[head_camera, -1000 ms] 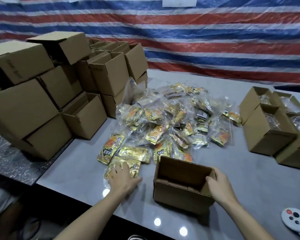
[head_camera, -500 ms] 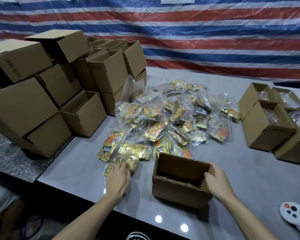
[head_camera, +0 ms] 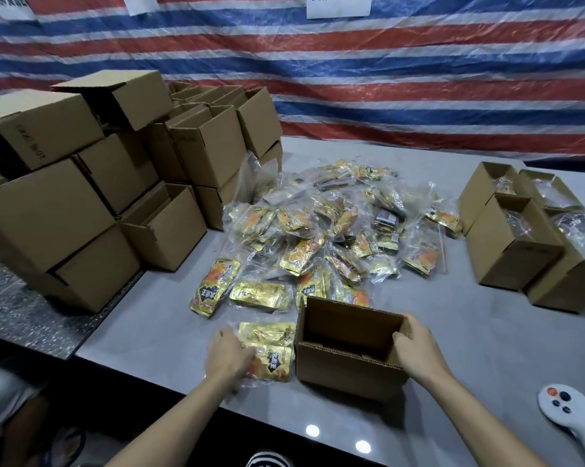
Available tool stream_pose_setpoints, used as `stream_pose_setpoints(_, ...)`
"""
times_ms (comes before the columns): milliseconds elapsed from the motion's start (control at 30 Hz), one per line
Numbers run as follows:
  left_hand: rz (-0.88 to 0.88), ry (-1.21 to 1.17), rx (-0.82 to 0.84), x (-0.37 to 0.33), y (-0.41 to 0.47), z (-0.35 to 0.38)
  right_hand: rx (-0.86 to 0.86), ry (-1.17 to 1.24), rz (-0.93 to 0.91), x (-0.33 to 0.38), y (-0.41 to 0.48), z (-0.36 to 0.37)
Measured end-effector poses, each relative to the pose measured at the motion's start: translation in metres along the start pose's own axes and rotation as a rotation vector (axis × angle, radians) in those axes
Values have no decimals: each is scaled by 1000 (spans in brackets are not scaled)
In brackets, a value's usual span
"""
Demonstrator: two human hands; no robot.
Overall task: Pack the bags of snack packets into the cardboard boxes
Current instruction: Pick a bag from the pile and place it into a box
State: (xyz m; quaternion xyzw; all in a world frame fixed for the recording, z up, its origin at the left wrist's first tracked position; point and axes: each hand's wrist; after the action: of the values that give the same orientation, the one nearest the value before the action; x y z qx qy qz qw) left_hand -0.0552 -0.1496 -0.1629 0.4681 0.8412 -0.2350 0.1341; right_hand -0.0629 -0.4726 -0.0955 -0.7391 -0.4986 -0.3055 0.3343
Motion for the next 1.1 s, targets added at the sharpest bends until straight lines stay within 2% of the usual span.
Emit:
stream_pose_setpoints(167, -454, -397, -4, -9, 10, 3, -10, -22, -14, 0, -3, 1)
stream_pose_setpoints(233, -512, -621, 128, -7, 16, -1, -14, -26, -17, 0, -3, 1)
stream_pose_setpoints(300, -500, -701, 204, -8, 16, -8, -13, -34, -13, -1, -1, 0)
stream_pose_setpoints(467, -244, -719, 219, -44, 6, -54, -6, -45, 9, 0, 3, 0)
stream_pose_setpoints(700, 158, -729, 24, -87, -16, -150, 11, -34, 30, 3, 3, 0)
stream_pose_setpoints(767, 338, -773, 40, -101, -31, -178, 13, -16, 28, 5, 2, 1)
stream_pose_setpoints(867, 610, -799, 148, -124, -56, -203, 16, 50, 30, 7, 2, 0)
stream_pose_setpoints(1000, 930, -577, 198, -156, -80, -201, 35, 288, 66, 12, 0, -4)
stream_pose_setpoints(1100, 1042, -311, 221, -177, -89, -178, 35, 421, 96, 10, -4, -8)
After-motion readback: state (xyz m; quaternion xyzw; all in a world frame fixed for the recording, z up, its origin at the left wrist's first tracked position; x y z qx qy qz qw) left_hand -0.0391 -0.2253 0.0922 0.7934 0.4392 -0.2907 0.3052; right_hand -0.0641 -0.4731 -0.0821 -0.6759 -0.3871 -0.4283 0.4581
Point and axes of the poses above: each hand's wrist, its own y-axis towards the middle knuckle, its own z-axis out of the palm, x = y × z, and after that the axes turned 6 degrees about -x, right-handed
